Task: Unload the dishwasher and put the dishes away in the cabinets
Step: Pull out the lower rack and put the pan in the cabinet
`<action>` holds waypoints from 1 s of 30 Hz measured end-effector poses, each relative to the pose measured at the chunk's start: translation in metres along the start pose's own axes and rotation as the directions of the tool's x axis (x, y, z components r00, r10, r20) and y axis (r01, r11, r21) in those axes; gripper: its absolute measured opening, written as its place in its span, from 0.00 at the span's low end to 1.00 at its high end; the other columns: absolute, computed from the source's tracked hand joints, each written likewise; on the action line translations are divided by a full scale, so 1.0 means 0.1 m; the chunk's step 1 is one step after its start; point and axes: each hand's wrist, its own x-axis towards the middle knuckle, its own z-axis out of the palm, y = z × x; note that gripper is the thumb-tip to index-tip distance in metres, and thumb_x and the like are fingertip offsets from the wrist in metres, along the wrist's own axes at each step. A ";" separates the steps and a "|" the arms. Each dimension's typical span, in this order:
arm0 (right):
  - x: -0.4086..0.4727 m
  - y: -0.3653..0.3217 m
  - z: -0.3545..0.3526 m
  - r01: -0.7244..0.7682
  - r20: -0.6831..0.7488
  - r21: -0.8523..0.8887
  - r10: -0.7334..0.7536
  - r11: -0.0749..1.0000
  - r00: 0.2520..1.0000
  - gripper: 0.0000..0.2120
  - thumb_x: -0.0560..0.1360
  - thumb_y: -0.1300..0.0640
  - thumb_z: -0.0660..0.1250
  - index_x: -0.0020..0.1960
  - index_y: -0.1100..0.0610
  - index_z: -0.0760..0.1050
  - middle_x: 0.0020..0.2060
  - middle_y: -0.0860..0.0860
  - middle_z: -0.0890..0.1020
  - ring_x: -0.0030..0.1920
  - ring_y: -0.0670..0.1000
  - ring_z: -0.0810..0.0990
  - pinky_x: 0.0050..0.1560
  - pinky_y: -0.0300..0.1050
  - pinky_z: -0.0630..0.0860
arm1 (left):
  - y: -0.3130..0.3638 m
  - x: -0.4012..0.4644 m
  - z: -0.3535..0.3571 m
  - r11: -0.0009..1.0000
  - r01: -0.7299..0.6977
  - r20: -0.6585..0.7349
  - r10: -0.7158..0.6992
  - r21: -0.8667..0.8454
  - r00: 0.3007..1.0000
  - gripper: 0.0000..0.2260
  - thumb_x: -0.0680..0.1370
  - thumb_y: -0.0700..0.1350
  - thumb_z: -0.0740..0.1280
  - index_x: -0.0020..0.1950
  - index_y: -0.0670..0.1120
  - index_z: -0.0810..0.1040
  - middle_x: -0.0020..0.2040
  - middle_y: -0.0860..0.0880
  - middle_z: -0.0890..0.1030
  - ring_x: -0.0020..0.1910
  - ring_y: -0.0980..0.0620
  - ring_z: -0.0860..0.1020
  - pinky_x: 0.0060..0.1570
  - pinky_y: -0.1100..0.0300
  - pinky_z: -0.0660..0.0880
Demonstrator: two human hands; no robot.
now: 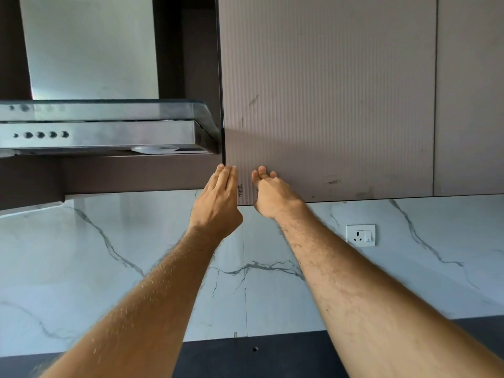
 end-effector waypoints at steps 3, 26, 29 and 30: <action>-0.07 0.00 -0.08 0.005 0.082 -0.013 -0.004 1.000 0.997 0.40 0.79 0.63 0.60 0.81 0.50 0.39 0.80 0.46 0.40 0.79 0.57 0.43 0.75 0.63 0.58 | -0.01 0.00 -0.07 1.000 0.003 0.013 -0.003 0.008 1.000 0.37 0.73 0.36 0.64 0.80 0.39 0.51 0.80 0.42 0.54 0.79 0.45 0.48 0.70 0.59 0.44; -2.02 0.29 0.01 -0.148 -0.031 -0.099 0.145 0.984 0.989 0.31 0.72 0.60 0.67 0.74 0.59 0.64 0.74 0.54 0.67 0.67 0.59 0.71 0.67 0.52 0.72 | 0.50 -1.25 -0.32 0.984 -0.144 0.162 0.160 -0.108 0.974 0.35 0.72 0.36 0.60 0.79 0.38 0.54 0.79 0.41 0.57 0.79 0.44 0.51 0.78 0.51 0.50; -2.39 0.36 0.01 -0.229 0.008 -0.112 0.231 0.967 0.973 0.34 0.75 0.61 0.66 0.78 0.57 0.59 0.77 0.52 0.62 0.71 0.57 0.67 0.69 0.51 0.70 | 0.62 -1.55 -0.30 0.981 -0.121 0.235 0.155 -0.149 0.960 0.35 0.72 0.37 0.58 0.80 0.40 0.51 0.80 0.43 0.54 0.80 0.46 0.48 0.78 0.53 0.46; -2.54 0.40 0.00 -0.263 0.011 -0.118 0.266 0.957 0.964 0.33 0.76 0.61 0.65 0.78 0.56 0.58 0.78 0.51 0.61 0.72 0.57 0.66 0.69 0.51 0.69 | 0.69 -1.66 -0.29 0.980 -0.107 0.268 0.151 -0.170 0.951 0.36 0.73 0.37 0.57 0.80 0.41 0.50 0.80 0.44 0.52 0.80 0.47 0.47 0.78 0.54 0.45</action>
